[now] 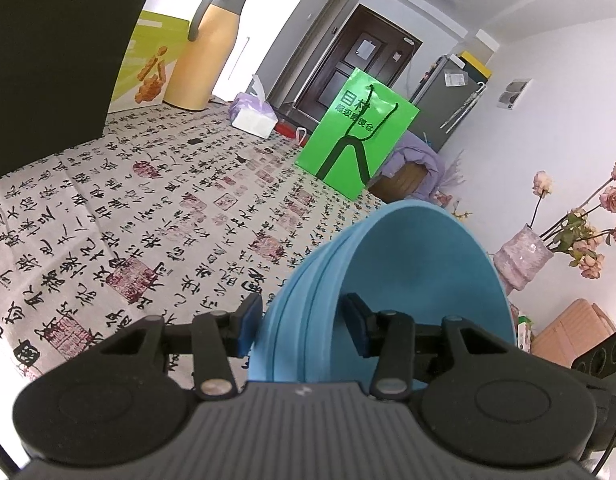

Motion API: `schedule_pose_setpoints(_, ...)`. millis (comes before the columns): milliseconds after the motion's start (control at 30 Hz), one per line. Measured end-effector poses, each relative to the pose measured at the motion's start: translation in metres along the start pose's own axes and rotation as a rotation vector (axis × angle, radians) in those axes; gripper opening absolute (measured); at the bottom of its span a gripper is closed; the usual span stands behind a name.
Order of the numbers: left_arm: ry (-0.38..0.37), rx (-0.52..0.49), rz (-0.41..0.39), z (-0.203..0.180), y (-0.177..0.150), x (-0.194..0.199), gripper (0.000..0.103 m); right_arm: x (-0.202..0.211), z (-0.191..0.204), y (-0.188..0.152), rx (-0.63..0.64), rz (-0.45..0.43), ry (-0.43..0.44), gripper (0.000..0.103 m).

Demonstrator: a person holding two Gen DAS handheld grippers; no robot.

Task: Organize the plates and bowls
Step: 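Carry the blue bowl stack with both grippers over the cream plate stack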

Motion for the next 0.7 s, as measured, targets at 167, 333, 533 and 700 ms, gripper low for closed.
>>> schedule_pose_setpoints(167,-0.007,-0.005,0.004,-0.006,-0.002,-0.002,0.046,0.006,-0.005,0.0,-0.007,-0.011,-0.002,0.067)
schedule_pose_setpoints(333,-0.017,-0.006,0.01,-0.012,-0.006,-0.005,0.046,0.013,-0.01,0.0,-0.011,-0.02,-0.009,0.067)
schedule_pose_setpoints(533,-0.029,-0.012,0.019,-0.019,-0.009,-0.009,0.046,0.022,-0.015,0.001,-0.02,-0.033,-0.014,0.067)
schedule_pose_setpoints(700,-0.039,-0.014,0.026,-0.025,-0.011,-0.014,0.046,0.028,-0.021,0.002,-0.029,-0.043,-0.019,0.067)
Point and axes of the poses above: each gripper's, at about its wrist camera, not at the fingertips, and x roughly against the way its jaws point, z to its left, y to its top, the point moved 2 cm from there along -x, roughly the way its jaws point, and after that the axes turned 2 degrees about x, right-handed, at the moved point
